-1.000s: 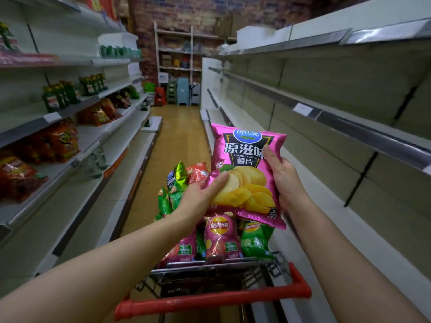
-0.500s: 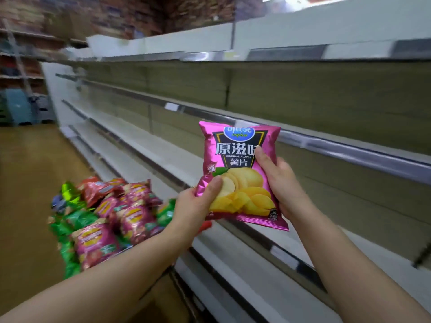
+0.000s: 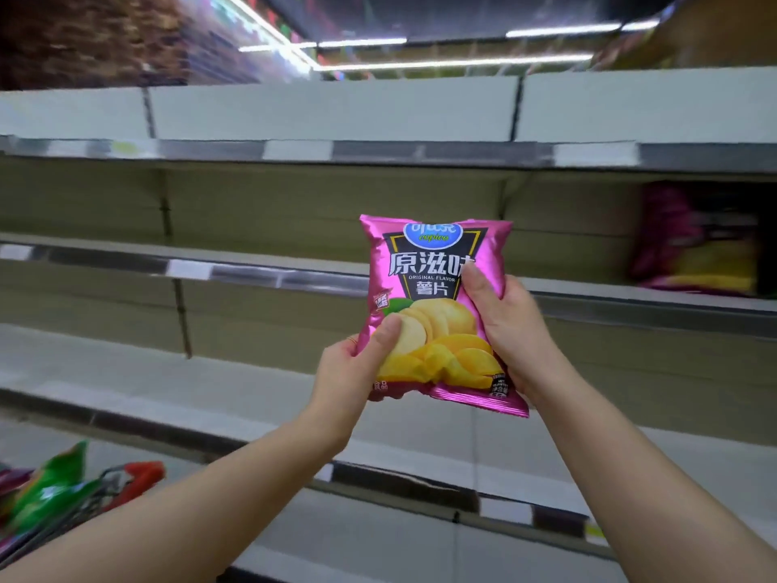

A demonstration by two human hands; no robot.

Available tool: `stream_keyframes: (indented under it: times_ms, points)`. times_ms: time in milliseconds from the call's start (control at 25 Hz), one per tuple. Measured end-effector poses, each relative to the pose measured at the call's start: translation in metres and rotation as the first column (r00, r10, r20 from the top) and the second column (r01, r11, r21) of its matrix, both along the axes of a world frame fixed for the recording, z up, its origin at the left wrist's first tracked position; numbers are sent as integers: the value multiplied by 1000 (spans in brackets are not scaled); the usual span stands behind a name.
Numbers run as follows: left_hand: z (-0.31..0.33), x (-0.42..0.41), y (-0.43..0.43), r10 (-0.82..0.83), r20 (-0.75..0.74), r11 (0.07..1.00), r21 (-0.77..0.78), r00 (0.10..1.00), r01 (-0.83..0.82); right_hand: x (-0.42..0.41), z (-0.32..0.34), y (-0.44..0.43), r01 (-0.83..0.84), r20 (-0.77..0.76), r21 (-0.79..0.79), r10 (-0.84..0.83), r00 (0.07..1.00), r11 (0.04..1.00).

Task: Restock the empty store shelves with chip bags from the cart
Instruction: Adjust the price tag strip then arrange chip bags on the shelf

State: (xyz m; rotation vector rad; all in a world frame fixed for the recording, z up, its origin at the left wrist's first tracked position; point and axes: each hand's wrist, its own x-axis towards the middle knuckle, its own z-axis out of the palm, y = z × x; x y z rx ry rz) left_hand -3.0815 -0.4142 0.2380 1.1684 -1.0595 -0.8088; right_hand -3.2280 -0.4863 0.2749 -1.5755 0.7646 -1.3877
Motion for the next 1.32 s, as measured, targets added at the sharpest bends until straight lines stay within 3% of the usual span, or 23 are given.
stream_keyframes:
  times_ms: [240, 560, 1000, 1160, 1320]
  points:
    - [9, -161, -37, -156, -118, 987, 5, 981, 158, -174, 10, -12, 181, -1, 118, -182, 983, 976]
    - [34, -316, -79, -196, -111, 979, 30, 974, 200, -335, 26, -25, 389, -248, -33, -384, 889, 921]
    - [80, -345, -218, -358, 138, 928, 165, 923, 335, -379, 58, -149, 409, -146, -2, -405, 903, 912]
    - [82, -337, -260, -472, 104, 869, 222, 875, 443, -378, 52, -197, 371, -112, 31, -366, 924, 928]
    - [71, -338, -293, -518, 23, 843, 184, 855, 505, -379, 29, -227, 357, -48, 36, -356, 933, 933]
